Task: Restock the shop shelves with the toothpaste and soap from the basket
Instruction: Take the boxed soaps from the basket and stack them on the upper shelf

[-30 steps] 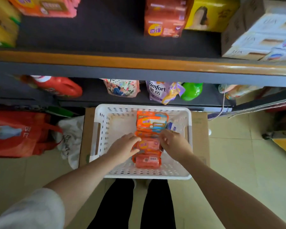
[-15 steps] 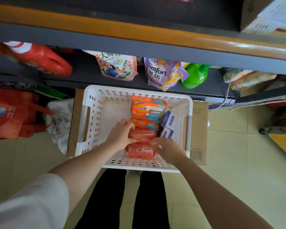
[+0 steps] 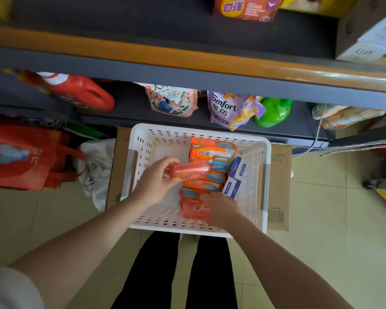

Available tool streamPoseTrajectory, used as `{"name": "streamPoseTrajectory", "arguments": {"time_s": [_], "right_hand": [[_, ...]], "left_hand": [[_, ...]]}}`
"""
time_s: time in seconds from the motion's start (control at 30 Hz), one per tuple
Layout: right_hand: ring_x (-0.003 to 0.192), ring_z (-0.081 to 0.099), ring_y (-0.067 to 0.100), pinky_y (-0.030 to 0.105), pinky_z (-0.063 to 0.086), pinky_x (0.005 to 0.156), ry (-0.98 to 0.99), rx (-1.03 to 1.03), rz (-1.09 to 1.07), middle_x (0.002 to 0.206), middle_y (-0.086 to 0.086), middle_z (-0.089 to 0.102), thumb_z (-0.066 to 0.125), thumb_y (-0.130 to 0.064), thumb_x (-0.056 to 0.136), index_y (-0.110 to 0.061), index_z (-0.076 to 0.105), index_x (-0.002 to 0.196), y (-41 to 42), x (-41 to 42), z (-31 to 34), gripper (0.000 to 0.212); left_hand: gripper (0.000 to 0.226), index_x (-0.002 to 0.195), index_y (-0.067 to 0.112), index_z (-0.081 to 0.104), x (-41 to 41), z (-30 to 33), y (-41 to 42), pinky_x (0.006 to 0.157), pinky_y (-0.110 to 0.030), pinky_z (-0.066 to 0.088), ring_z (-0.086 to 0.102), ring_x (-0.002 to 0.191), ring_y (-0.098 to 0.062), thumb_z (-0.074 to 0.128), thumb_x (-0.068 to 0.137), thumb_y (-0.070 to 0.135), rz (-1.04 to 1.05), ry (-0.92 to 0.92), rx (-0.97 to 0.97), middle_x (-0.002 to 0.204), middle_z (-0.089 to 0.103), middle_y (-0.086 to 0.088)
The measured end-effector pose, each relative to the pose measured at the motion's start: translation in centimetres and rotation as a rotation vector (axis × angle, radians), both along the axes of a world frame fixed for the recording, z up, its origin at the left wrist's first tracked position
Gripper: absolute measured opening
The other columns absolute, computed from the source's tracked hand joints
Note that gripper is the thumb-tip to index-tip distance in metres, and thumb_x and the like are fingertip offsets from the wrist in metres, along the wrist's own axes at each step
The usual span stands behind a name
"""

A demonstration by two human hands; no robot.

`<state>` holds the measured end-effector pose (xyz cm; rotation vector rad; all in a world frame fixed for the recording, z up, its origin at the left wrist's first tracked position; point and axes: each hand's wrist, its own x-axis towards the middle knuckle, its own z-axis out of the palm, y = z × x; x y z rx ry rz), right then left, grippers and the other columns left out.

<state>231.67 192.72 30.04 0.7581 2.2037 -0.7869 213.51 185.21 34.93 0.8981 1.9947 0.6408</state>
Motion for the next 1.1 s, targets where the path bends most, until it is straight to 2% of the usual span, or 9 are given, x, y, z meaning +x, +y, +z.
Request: {"name": "streamPoseTrajectory", "arguments": {"time_s": [0.13,0.3,0.4,0.57,0.7,0.77,0.93,1.03,1.1], "right_hand": [[0.084,0.060,0.024,0.032,0.052,0.066,0.069,-0.202,-0.558,0.106,0.009,0.061,0.043,-0.009,0.087,-0.027,0.047,0.121,2.5,-0.4,1.7,0.039],[0.110,0.057,0.024,0.034,0.047,0.095,-0.018,-0.228,-0.218,0.119,0.007,0.059,0.046,-0.014,0.093,-0.012,0.058,0.115,2.3,-0.8,1.2,0.025],[0.129,0.041,0.027,0.041,0.040,0.104,-0.002,-0.108,-0.048,0.137,0.005,0.043,0.051,-0.022,0.090,-0.015,0.045,0.128,0.7,-1.1,-0.4,0.039],[0.128,0.038,0.026,0.042,0.038,0.102,-0.036,0.010,-0.020,0.137,0.007,0.039,0.063,-0.055,0.076,-0.015,0.039,0.128,-0.4,-1.0,-0.8,0.070],[0.120,0.047,0.025,0.037,0.041,0.096,0.043,0.083,-0.034,0.130,0.006,0.048,0.059,-0.023,0.086,-0.015,0.039,0.121,-0.8,-0.7,-0.4,0.041],[0.111,0.055,0.024,0.037,0.046,0.089,0.066,0.070,-0.115,0.125,0.004,0.052,0.058,-0.014,0.083,-0.017,0.039,0.117,-0.5,-0.5,0.0,0.039],[0.095,0.061,0.018,0.029,0.051,0.081,0.120,-0.233,-0.361,0.099,-0.001,0.060,0.070,-0.014,0.076,-0.015,0.053,0.109,2.6,-1.0,4.1,0.037],[0.091,0.060,0.017,0.031,0.053,0.076,0.341,-0.613,-0.719,0.095,-0.001,0.061,0.072,0.003,0.072,-0.026,0.053,0.104,4.2,-1.4,9.1,0.046],[0.081,0.060,0.021,0.033,0.051,0.068,0.438,-0.729,-0.862,0.088,0.001,0.062,0.069,0.004,0.076,-0.026,0.056,0.105,5.1,-1.4,12.1,0.044]], "left_hand": [[0.037,0.113,0.012,0.054,-1.3,2.3,0.7,0.075,-0.016,0.047,0.059,0.087,-0.013,0.066,0.079,0.003,0.028,-0.071,0.039,0.101,0.055,0.007],[0.037,0.114,0.016,0.054,-1.8,3.1,1.5,0.082,-0.026,0.049,0.060,0.089,-0.014,0.066,0.080,0.006,0.038,-0.075,0.039,0.103,0.055,0.007],[0.037,0.114,0.016,0.053,-1.8,2.2,1.2,0.082,-0.028,0.050,0.062,0.091,-0.016,0.066,0.081,0.007,0.049,-0.086,0.009,0.104,0.054,0.006],[0.039,0.115,0.015,0.053,-1.6,0.5,-0.9,0.084,-0.034,0.053,0.063,0.094,-0.019,0.067,0.079,0.005,0.080,-0.102,-0.055,0.105,0.056,0.003],[0.039,0.116,0.013,0.053,-1.7,0.6,-1.8,0.079,-0.025,0.050,0.061,0.093,-0.017,0.066,0.080,0.003,0.098,-0.109,-0.063,0.105,0.056,0.002],[0.038,0.115,0.015,0.054,-2.1,1.1,-1.9,0.079,-0.027,0.050,0.062,0.093,-0.019,0.065,0.080,0.002,0.126,-0.112,-0.048,0.104,0.055,0.003],[0.038,0.103,0.029,0.051,-3.0,3.9,-0.9,0.082,-0.039,0.053,0.064,0.094,-0.022,0.066,0.079,0.003,0.185,-0.123,0.045,0.097,0.055,0.011],[0.039,0.098,0.034,0.053,-3.4,6.3,-0.1,0.084,-0.041,0.052,0.064,0.095,-0.023,0.066,0.079,0.003,0.219,-0.123,0.124,0.098,0.057,0.011],[0.047,0.091,0.046,0.052,-3.5,8.3,0.4,0.083,-0.042,0.052,0.065,0.092,-0.023,0.067,0.078,0.004,0.230,-0.114,0.184,0.097,0.059,0.015]]}}
